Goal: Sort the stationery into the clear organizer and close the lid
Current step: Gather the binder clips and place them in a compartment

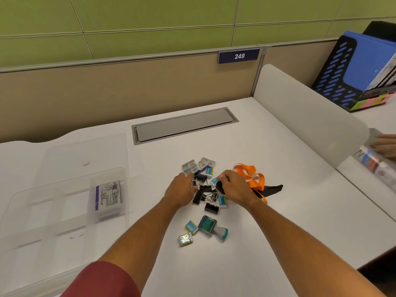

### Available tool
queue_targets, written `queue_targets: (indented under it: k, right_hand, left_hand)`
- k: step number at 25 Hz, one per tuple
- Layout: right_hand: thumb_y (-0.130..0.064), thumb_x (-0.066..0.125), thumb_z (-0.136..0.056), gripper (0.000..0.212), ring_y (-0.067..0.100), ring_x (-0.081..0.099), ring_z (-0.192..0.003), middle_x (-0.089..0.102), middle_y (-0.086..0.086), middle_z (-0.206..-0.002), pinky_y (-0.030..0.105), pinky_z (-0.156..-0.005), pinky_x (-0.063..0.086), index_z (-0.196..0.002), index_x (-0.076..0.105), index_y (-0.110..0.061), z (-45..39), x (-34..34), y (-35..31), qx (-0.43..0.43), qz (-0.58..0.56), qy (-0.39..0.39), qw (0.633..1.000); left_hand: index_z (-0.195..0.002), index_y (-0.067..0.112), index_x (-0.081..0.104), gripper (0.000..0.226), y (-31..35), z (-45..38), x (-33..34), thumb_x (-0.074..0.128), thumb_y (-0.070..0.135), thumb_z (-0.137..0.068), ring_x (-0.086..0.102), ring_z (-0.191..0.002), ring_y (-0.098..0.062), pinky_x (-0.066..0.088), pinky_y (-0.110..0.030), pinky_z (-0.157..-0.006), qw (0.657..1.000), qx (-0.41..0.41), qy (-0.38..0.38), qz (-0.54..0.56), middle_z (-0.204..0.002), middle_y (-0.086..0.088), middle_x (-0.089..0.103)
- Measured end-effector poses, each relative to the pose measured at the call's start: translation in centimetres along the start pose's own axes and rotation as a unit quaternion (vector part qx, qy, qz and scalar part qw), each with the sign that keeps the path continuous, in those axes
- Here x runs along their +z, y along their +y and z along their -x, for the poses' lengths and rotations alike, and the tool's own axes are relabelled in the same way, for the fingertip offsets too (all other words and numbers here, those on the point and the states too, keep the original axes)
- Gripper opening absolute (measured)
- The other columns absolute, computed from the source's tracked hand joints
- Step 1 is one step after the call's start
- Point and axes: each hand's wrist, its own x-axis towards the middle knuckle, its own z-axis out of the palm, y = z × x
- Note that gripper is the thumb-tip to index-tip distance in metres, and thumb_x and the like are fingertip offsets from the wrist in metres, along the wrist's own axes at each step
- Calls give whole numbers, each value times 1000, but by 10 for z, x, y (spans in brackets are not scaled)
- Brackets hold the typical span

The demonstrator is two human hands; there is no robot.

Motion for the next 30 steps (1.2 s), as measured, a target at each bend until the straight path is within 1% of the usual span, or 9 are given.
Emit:
queue_targets:
  k: [5,9,13,16,19,22,25,28,30]
  right_hand:
    - [-8,39,-95,28,15,55,-66,61,7,-78,23,-50,44,-99,65,-14,-8,0,1,71,-107,-26,991]
    - [-11,49,-90,20,18,65,-81,68,1,-86,29,-68,54,-91,69,-15,-8,3,-5,-10,56,-59,997]
    - [-16,54,-79,19,25,65,-85,69,7,-92,36,-73,57,-93,67,-12,-8,4,-7,-15,270,-98,958]
    - [-13,53,-77,9,19,61,-71,64,3,-74,32,-63,54,-71,61,-15,-7,-2,-3,-17,256,-128,958]
    - [-14,50,-78,20,21,53,-61,60,8,-65,34,-56,45,-58,52,-13,-9,-11,0,-17,249,-124,960]
    - [-12,48,-80,13,23,62,-75,66,8,-78,37,-62,51,-73,58,-13,-9,-11,-3,-35,230,-94,968]
    - [-22,54,-87,17,21,64,-90,68,6,-102,34,-69,53,-102,62,-24,-8,-6,-6,-45,263,-104,958]
    - [-41,65,-84,43,24,59,-108,60,8,-122,36,-86,50,-124,54,-32,-8,-1,-6,-35,320,-144,936]
    - [-42,70,-79,56,26,57,-110,58,7,-123,38,-89,49,-130,48,-32,-8,2,-7,-32,328,-161,930]
  left_hand:
    - [-118,13,50,32,1,-5,5,54,34,-95,52,-101,-27,48,-38,-84,1000,4,9,-12,-113,-13,54]
    - [-113,9,50,28,-3,-1,5,49,31,-97,52,-100,-27,43,-35,-81,1000,4,16,-16,-111,-14,55]
    - [-109,7,50,26,-12,6,0,43,30,-99,52,-96,-27,40,-33,-78,1000,-6,24,-14,-108,-14,56]
    - [-109,7,51,30,-14,11,-5,39,33,-100,52,-96,-27,41,-34,-81,999,-21,29,0,-108,-14,55]
    - [-109,7,52,30,-16,15,-7,40,33,-100,52,-96,-25,42,-34,-82,999,-28,33,9,-108,-13,56]
    - [-108,8,52,30,-15,18,-9,40,34,-100,52,-95,-24,42,-34,-81,999,-32,38,14,-108,-13,56]
    - [-109,7,53,31,-14,23,-10,40,34,-100,52,-95,-24,42,-33,-81,999,-29,40,14,-108,-12,56]
    - [-109,7,53,31,-14,28,-12,40,34,-100,50,-92,-23,41,-32,-79,998,-30,45,13,-106,-12,56]
    - [-108,7,53,31,-15,31,-13,41,35,-100,50,-91,-22,41,-32,-79,998,-33,47,12,-105,-11,56]
